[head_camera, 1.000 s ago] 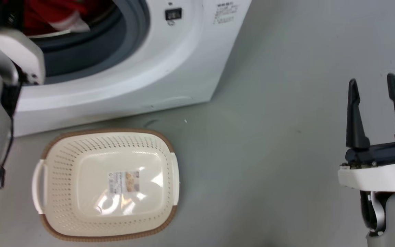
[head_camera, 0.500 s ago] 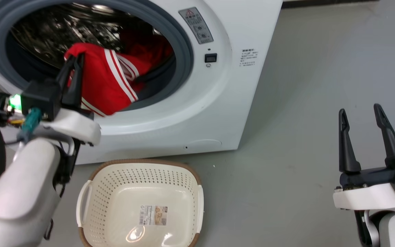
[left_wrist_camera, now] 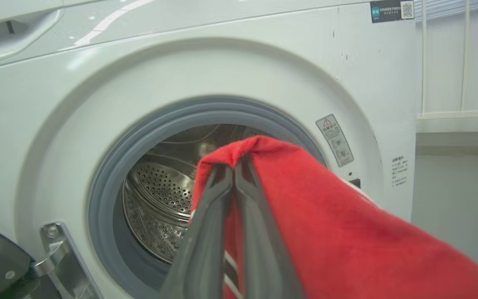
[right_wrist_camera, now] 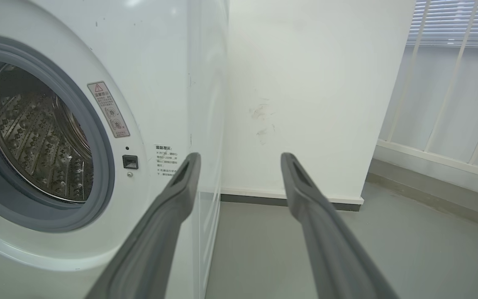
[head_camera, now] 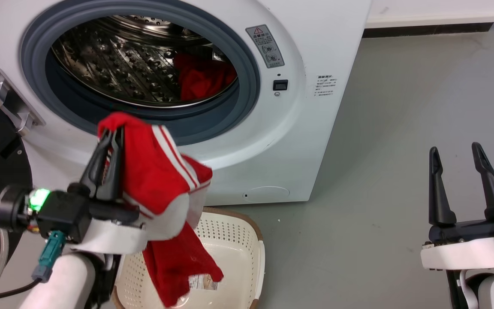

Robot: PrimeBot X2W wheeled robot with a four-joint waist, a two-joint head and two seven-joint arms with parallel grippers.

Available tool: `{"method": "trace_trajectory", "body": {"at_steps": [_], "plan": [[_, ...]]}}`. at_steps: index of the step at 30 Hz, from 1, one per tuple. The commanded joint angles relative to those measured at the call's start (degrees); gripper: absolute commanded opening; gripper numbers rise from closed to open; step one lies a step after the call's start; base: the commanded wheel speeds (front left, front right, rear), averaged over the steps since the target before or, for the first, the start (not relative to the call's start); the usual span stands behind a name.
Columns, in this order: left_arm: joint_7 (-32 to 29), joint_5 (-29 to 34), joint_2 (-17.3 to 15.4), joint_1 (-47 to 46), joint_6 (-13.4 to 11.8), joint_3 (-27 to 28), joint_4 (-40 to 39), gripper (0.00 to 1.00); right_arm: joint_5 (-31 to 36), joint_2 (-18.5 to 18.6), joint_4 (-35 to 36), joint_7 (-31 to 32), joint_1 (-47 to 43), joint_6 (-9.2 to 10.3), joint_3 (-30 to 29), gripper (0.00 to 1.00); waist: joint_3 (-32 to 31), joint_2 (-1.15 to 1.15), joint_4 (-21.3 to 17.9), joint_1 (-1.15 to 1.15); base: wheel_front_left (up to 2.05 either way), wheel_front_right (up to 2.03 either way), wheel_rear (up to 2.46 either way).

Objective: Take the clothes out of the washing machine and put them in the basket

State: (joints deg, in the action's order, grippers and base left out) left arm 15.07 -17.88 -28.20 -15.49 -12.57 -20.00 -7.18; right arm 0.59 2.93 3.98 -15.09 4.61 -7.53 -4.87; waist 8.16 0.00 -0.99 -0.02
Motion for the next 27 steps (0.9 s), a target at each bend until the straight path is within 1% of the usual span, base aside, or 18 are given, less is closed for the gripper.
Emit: {"method": "trace_trajectory", "body": {"at_steps": [1, 2, 4, 6, 9, 11, 15, 16, 21, 27], "plan": [[0.1, -0.8, 0.3, 1.9, 0.8, 0.3, 1.0, 0.0, 0.6, -0.1, 0.3, -0.1, -0.4, 0.07, 0.2, 1.0, 0.7, 0.0, -0.1, 0.02, 0.0, 0.0, 0.0], [0.1, -0.8, 0.3, 1.9, 0.8, 0.3, 1.0, 0.0, 0.6, -0.1, 0.3, -0.1, -0.4, 0.07, 0.2, 1.0, 0.7, 0.0, -0.1, 0.02, 0.0, 0.0, 0.0], [0.1, -1.1, -0.1, 3.5, 1.9, -0.4, 3.4, 0.0, 0.7, -0.1, 0.4, -0.1, 0.1, 0.08, 0.4, 1.0, 1.7, 0.0, -0.3, 0.02, 0.0, 0.0, 0.0], [0.2, -1.8, 0.6, 3.8, 2.6, -0.4, 5.5, 0.0, 0.7, -0.1, 0.8, -0.1, 0.9, 0.07, 0.6, 1.0, 3.2, 0.0, -0.7, 0.02, 0.0, 0.0, 0.0], [0.2, -1.8, 0.8, 3.5, 3.9, -1.0, 10.7, 0.0, 0.8, -0.1, 1.3, -0.1, 1.8, 0.07, 0.8, 1.0, 6.3, 0.0, -1.5, 0.02, 0.0, 0.0, 0.0], [0.1, -2.3, 1.2, 2.7, 5.3, -1.7, 15.1, 0.0, 0.9, -0.1, 1.5, -0.1, 2.2, 0.08, 0.8, 1.0, 8.4, 0.0, -2.0, 0.02, 0.0, 0.0, 0.0], [0.1, -2.7, 2.4, -0.1, 8.3, -3.4, 24.3, 0.0, 0.6, -0.1, 2.5, -0.1, 3.6, 0.07, 1.0, 1.0, 13.1, 0.0, -3.3, 0.02, 0.0, 0.0, 0.0], [0.1, -2.2, 3.4, -2.7, 9.9, -4.5, 30.7, 0.0, 0.3, -0.1, 3.0, -0.1, 4.6, 0.08, 0.9, 1.0, 16.5, 0.0, -4.5, 0.02, 0.0, 0.0, 0.0], [0.2, -1.2, 4.8, -8.1, 11.9, -5.2, 39.4, 0.0, -0.1, -0.1, 3.8, -0.1, 6.4, 0.08, 0.7, 1.0, 21.8, 0.0, -6.4, 0.02, 0.0, 0.0, 0.0], [0.2, 1.2, 5.4, -15.0, 14.5, -6.9, 48.7, 0.0, -1.0, -0.1, 4.5, -0.1, 8.6, 0.08, 1.7, 1.0, 27.6, 0.0, -8.9, 0.02, 0.0, 0.0, 0.0]]}}
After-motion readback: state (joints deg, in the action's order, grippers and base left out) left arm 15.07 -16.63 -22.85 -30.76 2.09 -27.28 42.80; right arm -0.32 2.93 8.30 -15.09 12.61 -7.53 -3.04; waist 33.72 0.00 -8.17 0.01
